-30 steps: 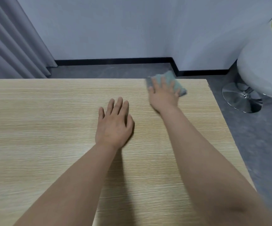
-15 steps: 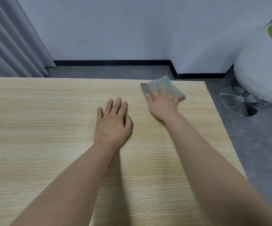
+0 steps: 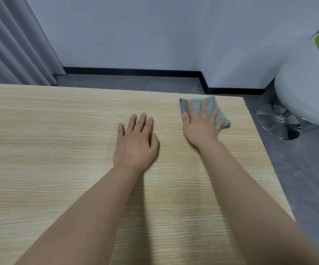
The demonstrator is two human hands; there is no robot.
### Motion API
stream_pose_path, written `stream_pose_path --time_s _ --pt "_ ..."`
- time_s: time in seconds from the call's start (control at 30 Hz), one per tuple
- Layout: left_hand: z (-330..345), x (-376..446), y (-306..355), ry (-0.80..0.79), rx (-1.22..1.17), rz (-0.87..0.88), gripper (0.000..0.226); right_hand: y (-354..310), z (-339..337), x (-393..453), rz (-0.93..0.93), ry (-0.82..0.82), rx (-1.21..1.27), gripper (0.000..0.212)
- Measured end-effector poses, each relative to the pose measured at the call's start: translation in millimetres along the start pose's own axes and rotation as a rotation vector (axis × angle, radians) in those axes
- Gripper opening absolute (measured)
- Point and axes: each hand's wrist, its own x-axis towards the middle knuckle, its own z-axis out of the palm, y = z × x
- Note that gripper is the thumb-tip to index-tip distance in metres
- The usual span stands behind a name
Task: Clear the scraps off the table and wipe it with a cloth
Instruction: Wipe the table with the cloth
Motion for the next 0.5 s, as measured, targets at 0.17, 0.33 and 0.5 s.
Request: stream_pose_path --time_s 0.17,0.33,0.5 --pt "0.0 -0.5 -0.7 0.014 -0.015 0.007 0.054 3.2 4.4 -31.5 -0.178 -0.026 -0.063 0.051" --pt "-8.3 4.1 -8.0 0.012 -0.053 0.024 0.052 -12.9 -5.3 2.2 -0.099 -0.049 -0.037 0.053" --pt "-30.3 0.2 -69.7 0.046 -0.012 0.072 0.053 -42.8 2.8 15.6 -0.058 -0.013 -0.030 0.053"
